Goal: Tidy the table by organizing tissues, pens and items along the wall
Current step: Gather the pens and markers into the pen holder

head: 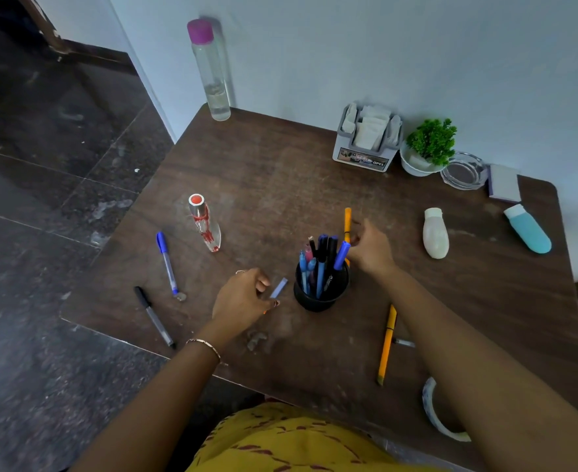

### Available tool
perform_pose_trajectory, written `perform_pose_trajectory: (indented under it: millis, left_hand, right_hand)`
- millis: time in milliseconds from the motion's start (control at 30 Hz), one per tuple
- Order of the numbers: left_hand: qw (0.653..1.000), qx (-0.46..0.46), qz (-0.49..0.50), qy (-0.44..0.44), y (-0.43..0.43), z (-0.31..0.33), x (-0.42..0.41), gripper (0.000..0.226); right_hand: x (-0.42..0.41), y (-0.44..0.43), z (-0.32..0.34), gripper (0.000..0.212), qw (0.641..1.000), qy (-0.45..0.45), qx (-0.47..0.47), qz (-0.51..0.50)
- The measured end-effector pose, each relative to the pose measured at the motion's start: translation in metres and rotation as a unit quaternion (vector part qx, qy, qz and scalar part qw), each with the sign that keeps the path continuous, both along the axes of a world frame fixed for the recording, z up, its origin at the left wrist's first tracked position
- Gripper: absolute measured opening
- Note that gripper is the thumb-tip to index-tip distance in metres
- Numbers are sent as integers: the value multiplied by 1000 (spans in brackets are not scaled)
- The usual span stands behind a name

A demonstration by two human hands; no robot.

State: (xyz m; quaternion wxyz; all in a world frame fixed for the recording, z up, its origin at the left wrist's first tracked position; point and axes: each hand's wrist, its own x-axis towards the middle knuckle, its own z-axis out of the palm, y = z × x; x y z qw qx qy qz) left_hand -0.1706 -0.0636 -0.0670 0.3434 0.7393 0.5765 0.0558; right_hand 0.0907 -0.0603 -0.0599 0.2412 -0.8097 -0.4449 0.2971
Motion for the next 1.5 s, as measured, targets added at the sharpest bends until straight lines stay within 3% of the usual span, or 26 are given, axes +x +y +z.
perform_pose_trajectory:
  millis: [133, 233, 333, 533, 633, 867, 1133, 1500]
  left_hand:
    - [1000, 10, -25, 15, 2, 0, 7, 20]
    - [998, 19, -54, 26, 2, 3, 9, 17]
    - [998, 27, -48, 17, -1, 2, 5, 20]
    - [996, 18, 63, -67, -5, 17, 0, 17]
    - [989, 7, 53, -139, -5, 35, 1, 10]
    - [980, 42, -5, -194, -18, 76, 14, 20]
    - [986, 87, -57, -127, -19, 74, 41, 24]
    - [987, 97, -90, -92, -20, 68, 45, 26]
  right_hand:
    - [6, -15, 18, 94, 979, 135, 117, -99]
    - [10, -33, 47, 108, 955, 206, 196, -85]
    - [6, -50, 76, 98, 946, 201, 246, -69]
    - [7, -69, 104, 83, 944, 165, 284, -21]
    - [3, -74, 103, 76, 949, 159, 271, 17]
    - [-14, -84, 85, 58, 959, 132, 245, 47]
    - [-26, -82, 72, 48, 964, 10, 239, 111]
    - [-27, -87, 50, 54, 967, -54, 215, 128]
